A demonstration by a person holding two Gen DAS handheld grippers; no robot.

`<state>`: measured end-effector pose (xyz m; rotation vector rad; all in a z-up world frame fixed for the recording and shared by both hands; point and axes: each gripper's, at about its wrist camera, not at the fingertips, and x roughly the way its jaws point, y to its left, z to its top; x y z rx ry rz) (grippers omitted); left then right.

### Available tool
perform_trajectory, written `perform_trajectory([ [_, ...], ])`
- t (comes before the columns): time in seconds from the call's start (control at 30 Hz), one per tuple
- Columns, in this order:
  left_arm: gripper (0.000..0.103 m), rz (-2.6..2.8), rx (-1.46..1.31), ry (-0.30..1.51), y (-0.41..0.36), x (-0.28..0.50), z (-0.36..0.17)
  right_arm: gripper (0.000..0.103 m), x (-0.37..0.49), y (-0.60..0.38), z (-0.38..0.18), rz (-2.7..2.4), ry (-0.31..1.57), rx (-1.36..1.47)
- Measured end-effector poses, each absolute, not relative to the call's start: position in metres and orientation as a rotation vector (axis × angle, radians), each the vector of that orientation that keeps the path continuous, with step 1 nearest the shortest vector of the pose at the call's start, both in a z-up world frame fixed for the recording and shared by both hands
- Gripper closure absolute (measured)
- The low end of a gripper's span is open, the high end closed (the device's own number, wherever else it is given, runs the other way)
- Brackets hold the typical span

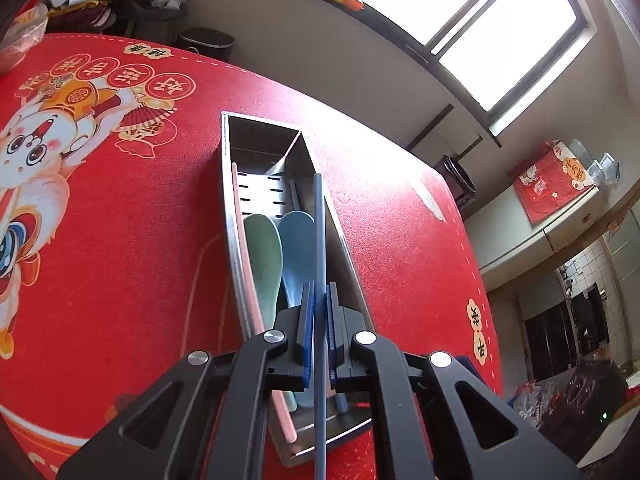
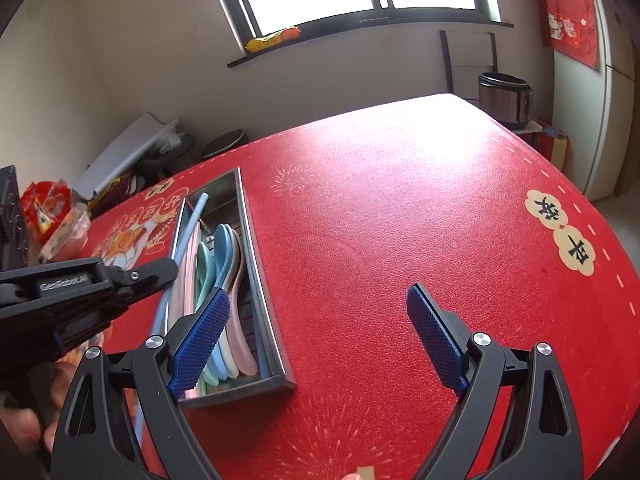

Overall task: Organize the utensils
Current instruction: 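Lower the dark blue chopstick into the steel tray and open the left tool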

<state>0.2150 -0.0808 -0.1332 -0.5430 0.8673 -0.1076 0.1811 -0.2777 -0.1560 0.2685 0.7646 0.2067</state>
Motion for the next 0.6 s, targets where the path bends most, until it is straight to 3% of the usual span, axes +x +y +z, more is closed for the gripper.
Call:
perform_trajectory([
  [0.6,0.097,-0.068,-0.611,0.918,-0.085,0.263,-0.155,0.016,0.187,-0.286,-0.161,0.195,0.805,0.326],
])
